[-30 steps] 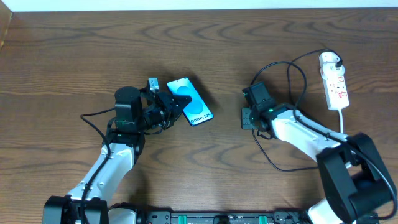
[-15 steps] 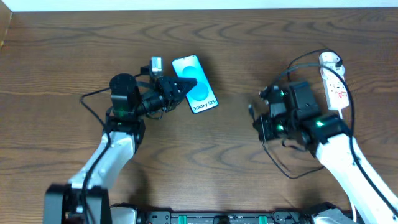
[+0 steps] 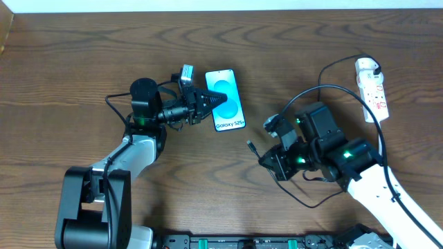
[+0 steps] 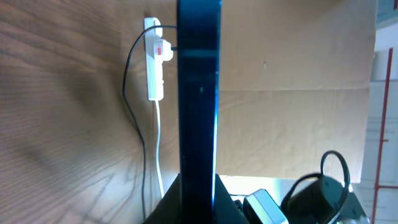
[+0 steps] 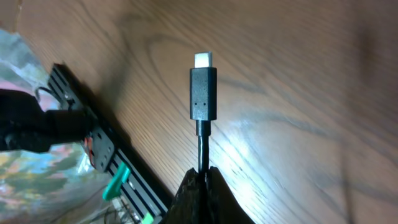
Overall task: Plug charger to phone and switch on socket
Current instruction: 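Carry the USB-C plug left toward the phone's bottom port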
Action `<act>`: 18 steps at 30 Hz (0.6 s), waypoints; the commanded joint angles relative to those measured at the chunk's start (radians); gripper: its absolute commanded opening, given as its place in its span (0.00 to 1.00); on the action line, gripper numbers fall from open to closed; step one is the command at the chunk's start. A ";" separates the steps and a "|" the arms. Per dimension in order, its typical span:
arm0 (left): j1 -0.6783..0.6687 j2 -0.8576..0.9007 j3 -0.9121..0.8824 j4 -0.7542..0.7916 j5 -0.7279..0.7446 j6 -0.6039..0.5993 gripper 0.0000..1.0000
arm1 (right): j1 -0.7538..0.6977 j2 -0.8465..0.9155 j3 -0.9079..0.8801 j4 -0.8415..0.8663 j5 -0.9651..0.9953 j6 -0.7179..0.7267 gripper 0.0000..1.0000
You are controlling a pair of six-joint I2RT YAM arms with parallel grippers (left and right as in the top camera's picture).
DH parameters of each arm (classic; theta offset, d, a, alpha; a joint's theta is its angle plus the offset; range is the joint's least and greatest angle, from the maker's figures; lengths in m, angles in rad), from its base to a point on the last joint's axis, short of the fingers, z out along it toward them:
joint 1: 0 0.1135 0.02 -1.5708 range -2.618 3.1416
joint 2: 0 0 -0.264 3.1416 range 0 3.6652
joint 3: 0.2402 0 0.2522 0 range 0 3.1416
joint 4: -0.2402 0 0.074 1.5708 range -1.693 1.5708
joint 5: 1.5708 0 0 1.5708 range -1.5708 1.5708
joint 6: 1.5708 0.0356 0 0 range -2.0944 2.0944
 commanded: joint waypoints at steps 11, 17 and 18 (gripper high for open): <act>-0.111 -0.009 0.039 0.106 -0.299 -0.064 0.07 | 0.069 -0.008 -0.006 0.127 0.114 0.211 0.01; -0.097 -0.009 0.039 0.182 -0.298 -0.064 0.07 | 0.069 -0.008 -0.006 0.170 0.130 0.272 0.01; -0.092 -0.009 0.039 0.182 -0.297 -0.064 0.07 | 0.069 -0.008 -0.006 0.178 0.129 0.272 0.01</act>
